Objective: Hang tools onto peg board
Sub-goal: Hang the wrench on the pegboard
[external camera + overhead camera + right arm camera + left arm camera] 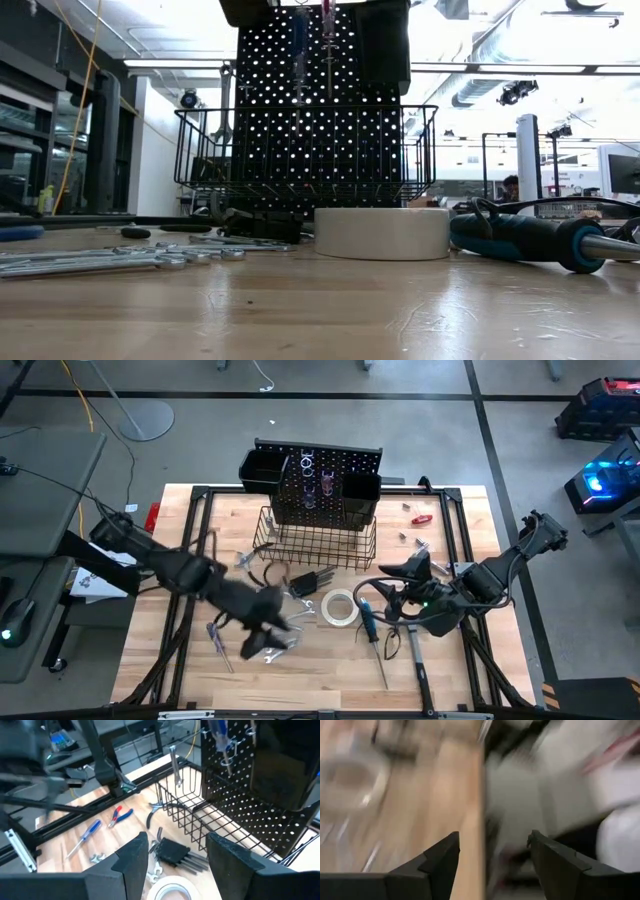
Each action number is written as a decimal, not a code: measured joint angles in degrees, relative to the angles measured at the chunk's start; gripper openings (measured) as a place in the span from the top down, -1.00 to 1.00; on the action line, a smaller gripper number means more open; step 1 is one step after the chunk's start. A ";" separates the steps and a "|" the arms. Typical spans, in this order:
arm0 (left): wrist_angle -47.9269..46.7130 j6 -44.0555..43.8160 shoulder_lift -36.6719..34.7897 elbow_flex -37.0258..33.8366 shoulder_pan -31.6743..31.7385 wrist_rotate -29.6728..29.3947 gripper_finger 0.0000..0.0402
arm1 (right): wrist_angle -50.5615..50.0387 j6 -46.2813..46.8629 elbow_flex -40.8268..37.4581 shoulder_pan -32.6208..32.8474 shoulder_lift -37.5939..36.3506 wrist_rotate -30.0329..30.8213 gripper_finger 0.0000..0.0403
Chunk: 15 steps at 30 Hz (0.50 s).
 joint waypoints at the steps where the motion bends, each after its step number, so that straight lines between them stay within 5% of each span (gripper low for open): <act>1: -4.58 -0.04 0.00 -0.81 -1.68 -0.48 -0.11 | 0.00 -0.02 0.00 0.00 0.00 -0.35 0.07; 4: -13.67 -2.62 0.06 -5.37 -6.69 -5.10 -0.11 | -0.04 -0.02 0.00 0.00 0.00 -0.91 0.07; 7: -11.43 -3.74 0.15 -10.83 -9.04 -12.48 -0.11 | -0.07 -0.18 0.00 -0.18 0.00 -0.87 0.07; 15: 3.19 17.24 0.52 -21.53 -1.83 -18.23 -0.11 | 0.07 3.66 0.00 -4.92 0.65 -7.70 0.07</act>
